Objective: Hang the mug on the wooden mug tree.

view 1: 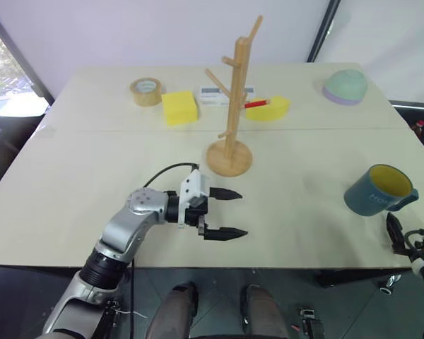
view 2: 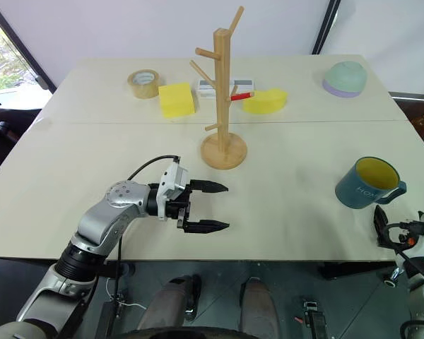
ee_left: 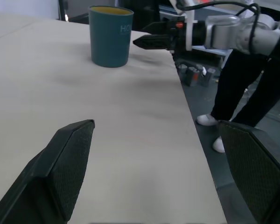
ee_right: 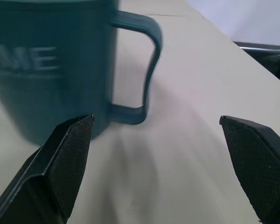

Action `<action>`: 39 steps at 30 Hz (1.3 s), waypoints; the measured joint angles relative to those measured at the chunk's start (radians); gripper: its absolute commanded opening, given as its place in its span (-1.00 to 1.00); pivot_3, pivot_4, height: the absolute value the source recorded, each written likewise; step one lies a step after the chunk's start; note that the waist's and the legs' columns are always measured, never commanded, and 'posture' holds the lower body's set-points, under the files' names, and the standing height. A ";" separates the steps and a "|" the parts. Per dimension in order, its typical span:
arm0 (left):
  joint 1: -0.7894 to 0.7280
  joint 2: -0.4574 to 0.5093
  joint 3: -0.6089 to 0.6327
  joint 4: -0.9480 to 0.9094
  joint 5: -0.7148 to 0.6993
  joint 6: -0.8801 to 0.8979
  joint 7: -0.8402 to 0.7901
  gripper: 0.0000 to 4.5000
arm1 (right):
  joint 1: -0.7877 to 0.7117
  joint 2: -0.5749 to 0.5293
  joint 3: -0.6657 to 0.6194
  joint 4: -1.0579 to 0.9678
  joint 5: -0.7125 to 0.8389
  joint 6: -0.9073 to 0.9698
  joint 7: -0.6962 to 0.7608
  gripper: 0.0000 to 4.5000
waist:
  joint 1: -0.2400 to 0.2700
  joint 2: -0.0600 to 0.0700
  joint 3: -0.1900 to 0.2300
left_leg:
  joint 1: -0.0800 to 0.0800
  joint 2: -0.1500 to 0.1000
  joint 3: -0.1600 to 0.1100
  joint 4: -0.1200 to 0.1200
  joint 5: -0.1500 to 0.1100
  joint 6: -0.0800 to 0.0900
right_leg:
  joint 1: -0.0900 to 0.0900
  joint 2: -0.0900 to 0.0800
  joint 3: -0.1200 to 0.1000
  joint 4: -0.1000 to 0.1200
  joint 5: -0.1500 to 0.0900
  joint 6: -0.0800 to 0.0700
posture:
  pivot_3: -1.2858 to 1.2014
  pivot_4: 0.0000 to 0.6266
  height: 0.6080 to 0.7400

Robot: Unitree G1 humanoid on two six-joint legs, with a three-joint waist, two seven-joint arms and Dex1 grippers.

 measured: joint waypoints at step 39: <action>-0.054 0.088 0.162 0.184 0.021 -0.141 0.081 1.00 | -0.285 -0.399 0.208 -0.427 0.003 0.249 0.252 -0.98 | -0.023 0.004 0.002 | 0.003 0.004 0.000 0.002 0.000 0.000 | 0.003 0.003 -0.002 0.002 -0.001 0.002 | 0.03 -0.52 1.00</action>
